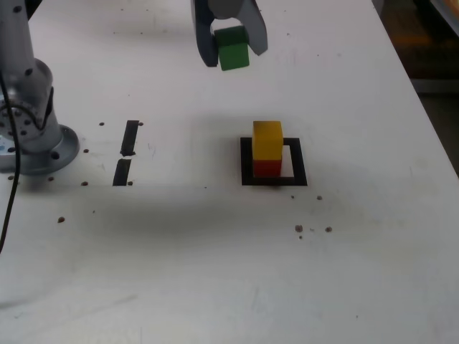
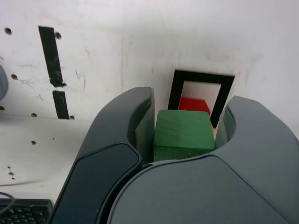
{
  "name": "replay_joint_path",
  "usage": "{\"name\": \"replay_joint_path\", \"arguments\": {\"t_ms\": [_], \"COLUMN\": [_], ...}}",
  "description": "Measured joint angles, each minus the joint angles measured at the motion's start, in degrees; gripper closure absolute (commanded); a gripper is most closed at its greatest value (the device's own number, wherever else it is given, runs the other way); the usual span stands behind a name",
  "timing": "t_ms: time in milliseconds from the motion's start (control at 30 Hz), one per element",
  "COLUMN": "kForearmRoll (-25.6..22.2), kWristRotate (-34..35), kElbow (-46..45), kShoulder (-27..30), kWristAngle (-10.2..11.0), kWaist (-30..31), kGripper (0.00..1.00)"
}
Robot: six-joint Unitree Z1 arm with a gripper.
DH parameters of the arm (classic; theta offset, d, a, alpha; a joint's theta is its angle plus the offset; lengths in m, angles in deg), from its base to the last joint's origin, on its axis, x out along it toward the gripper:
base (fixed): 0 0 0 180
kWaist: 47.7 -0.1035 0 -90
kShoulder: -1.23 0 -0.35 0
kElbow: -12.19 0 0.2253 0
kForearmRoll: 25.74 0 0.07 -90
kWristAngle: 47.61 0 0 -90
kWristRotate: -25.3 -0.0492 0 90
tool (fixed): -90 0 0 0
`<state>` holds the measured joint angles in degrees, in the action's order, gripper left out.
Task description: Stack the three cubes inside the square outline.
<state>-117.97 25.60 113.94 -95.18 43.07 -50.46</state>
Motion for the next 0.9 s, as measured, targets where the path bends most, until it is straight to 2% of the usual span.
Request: {"name": "replay_joint_path", "arguments": {"t_ms": [167, 500, 900], "kForearmRoll": [1.31, 3.82, 5.23], "kWristRotate": [1.87, 2.85, 3.97], "kElbow": [0.21, 1.60, 1.88], "kShoulder": [-0.21, -4.56, -7.83], "kWristAngle": [-0.24, -1.24, -1.53], "kWaist": [4.43, 9.99, 11.50], "kGripper": [0.83, 0.83, 0.79]}}
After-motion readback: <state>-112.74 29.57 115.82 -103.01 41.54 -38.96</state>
